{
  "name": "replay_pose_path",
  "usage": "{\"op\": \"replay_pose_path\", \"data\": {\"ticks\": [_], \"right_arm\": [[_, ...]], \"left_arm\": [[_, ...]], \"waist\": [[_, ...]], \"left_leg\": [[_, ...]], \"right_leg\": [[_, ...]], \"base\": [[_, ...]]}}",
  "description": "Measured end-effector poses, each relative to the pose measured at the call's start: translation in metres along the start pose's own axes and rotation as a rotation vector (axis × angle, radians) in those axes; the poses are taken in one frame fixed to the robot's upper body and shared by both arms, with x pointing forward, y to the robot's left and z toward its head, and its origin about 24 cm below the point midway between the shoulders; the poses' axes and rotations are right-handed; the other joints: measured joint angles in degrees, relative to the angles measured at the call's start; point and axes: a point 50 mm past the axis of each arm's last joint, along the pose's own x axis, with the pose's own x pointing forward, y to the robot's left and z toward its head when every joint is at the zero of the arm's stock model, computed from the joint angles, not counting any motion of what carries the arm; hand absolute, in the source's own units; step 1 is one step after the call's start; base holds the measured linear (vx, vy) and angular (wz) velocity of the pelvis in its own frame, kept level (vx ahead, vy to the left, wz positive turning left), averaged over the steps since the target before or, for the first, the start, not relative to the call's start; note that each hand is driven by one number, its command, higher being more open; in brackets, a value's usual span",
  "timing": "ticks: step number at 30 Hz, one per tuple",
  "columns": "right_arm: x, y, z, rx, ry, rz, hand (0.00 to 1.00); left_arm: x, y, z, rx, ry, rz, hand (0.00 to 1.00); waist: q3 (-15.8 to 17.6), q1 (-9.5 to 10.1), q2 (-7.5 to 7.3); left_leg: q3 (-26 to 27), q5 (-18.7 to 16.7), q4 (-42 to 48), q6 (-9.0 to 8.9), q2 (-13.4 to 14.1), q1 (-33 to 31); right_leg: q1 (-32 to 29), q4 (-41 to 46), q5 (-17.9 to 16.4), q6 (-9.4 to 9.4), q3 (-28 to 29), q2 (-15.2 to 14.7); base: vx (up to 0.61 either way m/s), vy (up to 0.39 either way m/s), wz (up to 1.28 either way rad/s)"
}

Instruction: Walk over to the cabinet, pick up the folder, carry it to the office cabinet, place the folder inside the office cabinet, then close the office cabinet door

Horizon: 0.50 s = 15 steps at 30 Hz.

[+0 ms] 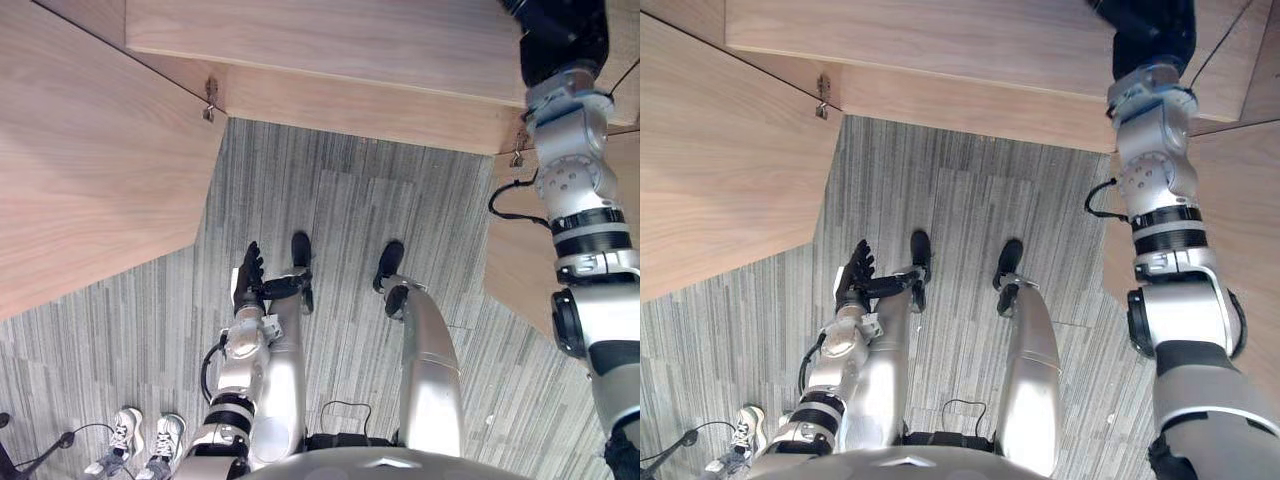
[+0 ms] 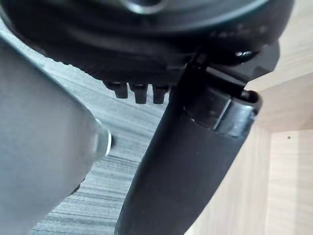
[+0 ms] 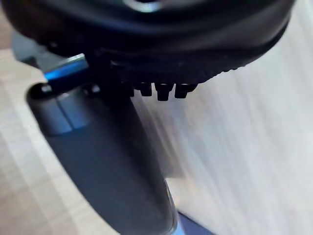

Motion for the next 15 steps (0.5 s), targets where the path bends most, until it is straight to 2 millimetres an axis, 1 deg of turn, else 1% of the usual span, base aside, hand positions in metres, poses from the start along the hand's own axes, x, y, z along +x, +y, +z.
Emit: {"op": "replay_pose_path", "data": {"ticks": [4, 8, 10, 13, 15], "right_arm": [[-0.005, -0.003, -0.004, -0.117, 0.04, 0.071, 1.0], [-0.013, -0.008, -0.016, -0.25, 0.114, 0.143, 1.0], [-0.017, -0.006, -0.023, -0.311, 0.151, 0.19, 1.0], [-0.026, -0.001, -0.027, -0.463, 0.205, 0.32, 1.0], [-0.033, 0.002, -0.029, -0.572, 0.253, 0.417, 1.0]], "left_arm": [[0.0, 0.003, -0.002, 0.014, 0.006, -0.014, 1.0], [0.0, 0.007, -0.004, 0.031, 0.017, -0.026, 1.0], [-0.001, 0.01, -0.005, 0.048, 0.018, -0.024, 1.0], [-0.002, 0.016, -0.007, 0.075, 0.024, -0.033, 1.0], [-0.004, 0.018, -0.01, 0.081, 0.033, -0.036, 1.0]], "waist": [[-0.04, -0.06, -0.08], [-0.48, -0.04, -0.89], [-0.83, 0.0, -1.55], [-1.16, -0.1, -2.14], [-1.21, -0.15, -2.23]], "left_leg": [[0.49, -0.06, 0.07, 0.09, 0.32, 0.38], [0.94, -0.23, -0.26, 0.27, 0.8, 1.35], [1.51, -0.33, -0.49, 0.35, 1.03, 1.75], [1.81, -0.33, -1.03, 0.35, 1.23, 2.0], [1.92, -0.31, -1.66, 0.33, 1.25, 2.79]], "right_leg": [[0.08, 0.07, 0.02, -0.02, 0.32, 0.19], [0.91, -0.28, 0.02, -0.03, 0.5, 0.64], [0.98, -0.61, 0.01, -0.02, 0.81, 0.8], [1.1, -1.1, 0.1, -0.02, 0.82, 0.99], [1.82, -1.39, 0.12, -0.02, 0.78, 1.04]], "base": [[-0.01, -0.014, -0.06], [-0.02, -0.016, -0.06], [-0.01, -0.005, -0.09], [0.0, -0.005, -0.04], [0.0, 0.0, 0.0]]}}
